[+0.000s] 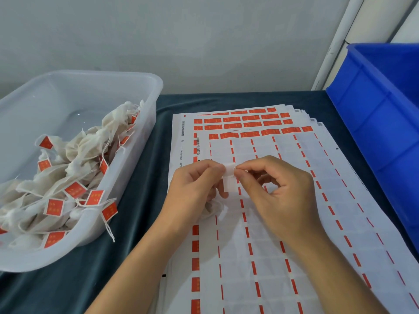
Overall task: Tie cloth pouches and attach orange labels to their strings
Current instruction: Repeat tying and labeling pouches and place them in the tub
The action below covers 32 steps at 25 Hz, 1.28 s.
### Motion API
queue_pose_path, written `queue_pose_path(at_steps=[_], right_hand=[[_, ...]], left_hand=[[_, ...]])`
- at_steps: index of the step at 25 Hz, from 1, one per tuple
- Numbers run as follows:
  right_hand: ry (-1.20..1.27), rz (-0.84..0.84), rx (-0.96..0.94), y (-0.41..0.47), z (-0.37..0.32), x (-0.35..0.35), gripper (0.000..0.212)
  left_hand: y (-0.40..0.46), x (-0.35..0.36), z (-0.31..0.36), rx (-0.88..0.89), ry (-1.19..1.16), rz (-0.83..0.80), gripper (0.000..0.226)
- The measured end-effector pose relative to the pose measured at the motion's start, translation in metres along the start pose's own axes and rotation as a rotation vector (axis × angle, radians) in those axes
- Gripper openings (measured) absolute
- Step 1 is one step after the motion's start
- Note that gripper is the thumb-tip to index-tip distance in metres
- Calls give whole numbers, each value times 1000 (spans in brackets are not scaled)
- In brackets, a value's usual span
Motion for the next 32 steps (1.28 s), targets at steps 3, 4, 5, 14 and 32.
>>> queue_pose_path(at_steps=[3, 4, 5, 14, 32], right_hand=[[14, 11, -10, 1, -1, -1, 15], [20, 15, -9, 1, -1, -1, 14], [25, 18, -6, 1, -1, -1, 12], [85, 29, 61, 0, 3, -1, 4], [75, -4, 271, -2, 23, -2, 18]], left_hand=[[1, -1, -3, -30, -17, 46, 28], [1, -2, -4, -40, -22, 61, 28], [1, -3, -5, -49, -25, 72, 27], [4, -3, -8, -51, -12, 109, 27], [4, -3, -6, 62, 114, 134, 25]])
Point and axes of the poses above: each hand's wrist, its own y-axis towards the middle knuckle, its own x-axis out of the palm, z = x × y, the point moved 6 cm from there along y, towards the middle knuckle, and after that the axes turned 11 degrees about y, right-handed, at the moved point
